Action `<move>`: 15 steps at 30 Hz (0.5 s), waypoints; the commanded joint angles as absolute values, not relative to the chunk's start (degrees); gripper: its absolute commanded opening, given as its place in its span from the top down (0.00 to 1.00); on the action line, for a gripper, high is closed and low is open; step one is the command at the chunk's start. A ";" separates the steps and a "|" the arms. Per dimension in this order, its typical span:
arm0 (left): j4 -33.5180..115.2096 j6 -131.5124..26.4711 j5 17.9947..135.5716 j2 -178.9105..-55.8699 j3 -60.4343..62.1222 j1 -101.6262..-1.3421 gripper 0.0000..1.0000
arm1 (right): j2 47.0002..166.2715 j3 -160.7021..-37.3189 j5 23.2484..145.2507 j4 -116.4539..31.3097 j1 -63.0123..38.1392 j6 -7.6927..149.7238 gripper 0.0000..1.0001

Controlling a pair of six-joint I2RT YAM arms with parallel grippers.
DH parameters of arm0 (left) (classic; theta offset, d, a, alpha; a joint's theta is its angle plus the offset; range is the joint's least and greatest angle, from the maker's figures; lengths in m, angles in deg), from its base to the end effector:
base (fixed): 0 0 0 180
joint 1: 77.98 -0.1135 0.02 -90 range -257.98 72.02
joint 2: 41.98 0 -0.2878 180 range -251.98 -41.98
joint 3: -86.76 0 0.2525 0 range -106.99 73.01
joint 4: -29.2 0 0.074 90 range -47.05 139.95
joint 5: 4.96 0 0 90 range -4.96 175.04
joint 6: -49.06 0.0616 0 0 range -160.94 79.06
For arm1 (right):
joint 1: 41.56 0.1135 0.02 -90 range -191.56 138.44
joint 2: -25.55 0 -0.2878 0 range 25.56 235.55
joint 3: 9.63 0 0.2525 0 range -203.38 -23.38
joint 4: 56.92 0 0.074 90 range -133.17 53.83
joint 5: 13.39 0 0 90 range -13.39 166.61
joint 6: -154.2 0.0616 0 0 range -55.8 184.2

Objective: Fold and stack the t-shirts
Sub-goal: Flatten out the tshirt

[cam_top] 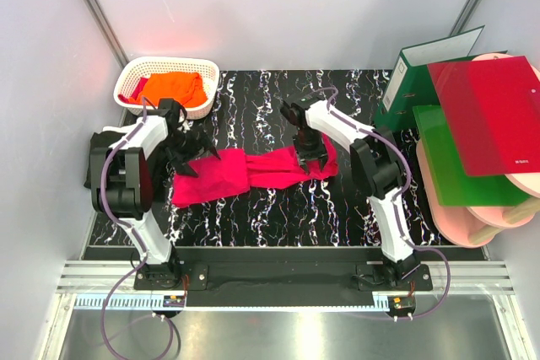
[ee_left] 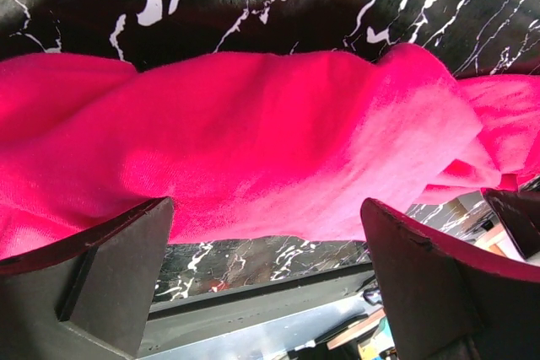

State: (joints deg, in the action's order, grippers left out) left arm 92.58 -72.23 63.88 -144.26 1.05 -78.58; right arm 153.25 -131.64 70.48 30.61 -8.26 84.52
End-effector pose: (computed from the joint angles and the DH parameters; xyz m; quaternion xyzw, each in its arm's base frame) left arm 0.3464 -0.0186 0.1933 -0.2535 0.9460 -0.1992 0.0346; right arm 0.3711 0.2359 0.1811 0.1143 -0.9916 0.0604 0.0009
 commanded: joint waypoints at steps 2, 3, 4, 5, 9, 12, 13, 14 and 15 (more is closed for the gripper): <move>91.38 -71.35 64.56 -144.47 -0.46 -78.25 0.01 | 155.19 -135.61 65.45 32.33 -8.08 83.18 0.77; 91.55 -71.26 64.39 -144.46 -0.29 -78.33 0.01 | 155.19 -136.31 65.01 32.24 -8.08 83.27 0.88; 91.47 -71.26 64.48 -144.46 -0.11 -78.34 0.01 | 154.85 -136.75 64.40 32.33 -8.16 83.36 1.00; 91.47 -71.35 64.56 -144.29 -0.02 -78.25 0.01 | 154.58 -137.28 64.04 32.50 -8.17 83.54 1.00; 91.38 -71.18 65.44 -144.03 0.68 -78.25 0.01 | 151.51 -140.78 62.47 32.24 -8.16 83.62 1.00; 91.03 -71.18 65.97 -144.38 0.94 -78.34 0.01 | 148.87 -143.68 59.22 31.98 -8.16 83.45 1.00; 91.03 -71.26 66.32 -144.46 0.77 -78.25 0.01 | 147.56 -144.48 58.16 31.72 -8.08 83.45 1.00; 90.94 -71.26 66.41 -144.90 0.59 -78.33 0.01 | 147.03 -145.27 57.11 31.28 -8.08 83.54 1.00; 90.85 -71.26 66.50 -145.08 0.33 -78.25 0.01 | 146.41 -146.76 55.18 30.93 -8.16 83.54 1.00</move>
